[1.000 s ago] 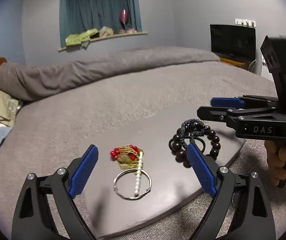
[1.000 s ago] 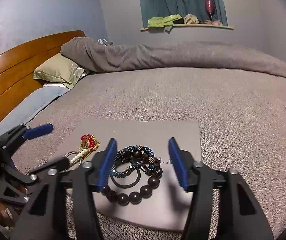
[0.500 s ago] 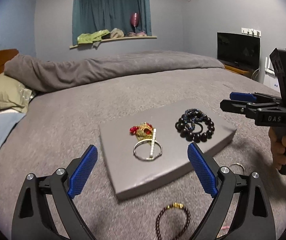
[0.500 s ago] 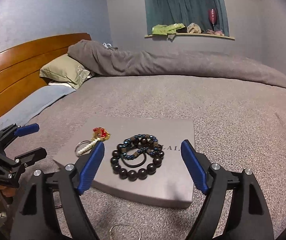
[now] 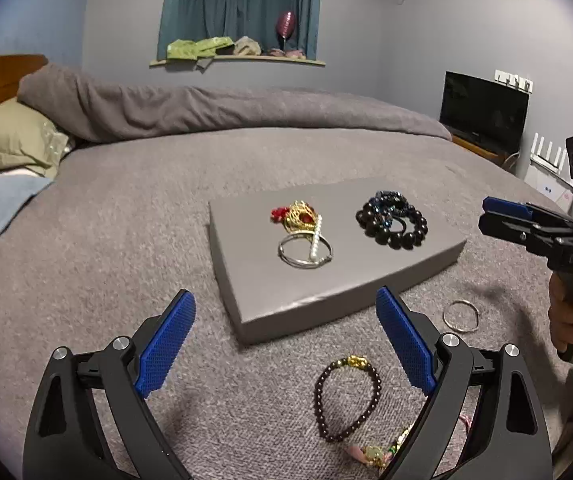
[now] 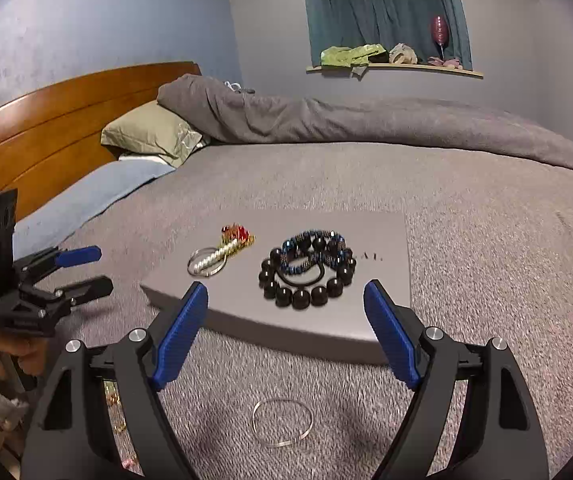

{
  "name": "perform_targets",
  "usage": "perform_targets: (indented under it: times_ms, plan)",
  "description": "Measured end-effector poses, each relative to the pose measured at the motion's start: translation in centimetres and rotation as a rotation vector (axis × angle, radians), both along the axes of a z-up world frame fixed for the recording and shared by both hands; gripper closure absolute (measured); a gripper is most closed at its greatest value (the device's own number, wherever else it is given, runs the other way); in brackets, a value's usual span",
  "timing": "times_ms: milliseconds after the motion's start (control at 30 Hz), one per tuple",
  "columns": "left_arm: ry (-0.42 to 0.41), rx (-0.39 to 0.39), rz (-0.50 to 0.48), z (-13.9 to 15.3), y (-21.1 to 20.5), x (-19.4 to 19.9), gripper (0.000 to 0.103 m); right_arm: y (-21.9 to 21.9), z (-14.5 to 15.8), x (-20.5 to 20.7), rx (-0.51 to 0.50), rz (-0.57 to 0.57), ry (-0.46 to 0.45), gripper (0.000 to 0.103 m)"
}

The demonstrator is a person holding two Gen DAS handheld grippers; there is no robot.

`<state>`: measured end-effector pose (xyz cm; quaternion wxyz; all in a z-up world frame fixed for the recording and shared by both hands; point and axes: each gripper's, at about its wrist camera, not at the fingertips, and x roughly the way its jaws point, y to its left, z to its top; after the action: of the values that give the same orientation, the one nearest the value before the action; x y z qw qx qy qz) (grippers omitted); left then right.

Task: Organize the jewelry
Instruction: 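Move both open tools back toward the remaining jewelry on the bed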

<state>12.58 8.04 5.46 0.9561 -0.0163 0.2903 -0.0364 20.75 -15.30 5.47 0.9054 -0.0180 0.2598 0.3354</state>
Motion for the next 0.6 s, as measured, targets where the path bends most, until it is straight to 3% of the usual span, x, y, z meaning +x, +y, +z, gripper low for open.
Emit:
perform_targets:
  times_ms: [367,600]
  plan:
    - [0.102,0.05,-0.071,-2.9,-1.9,-0.6,0.012,-0.8,-2.4,-1.3,-0.057,0.025,0.053,0.024]
    - [0.165,0.106,-0.13,-5.0,-3.4,-0.9,0.012,0.6,-6.0,-2.5,-0.201,0.087,0.11,0.024]
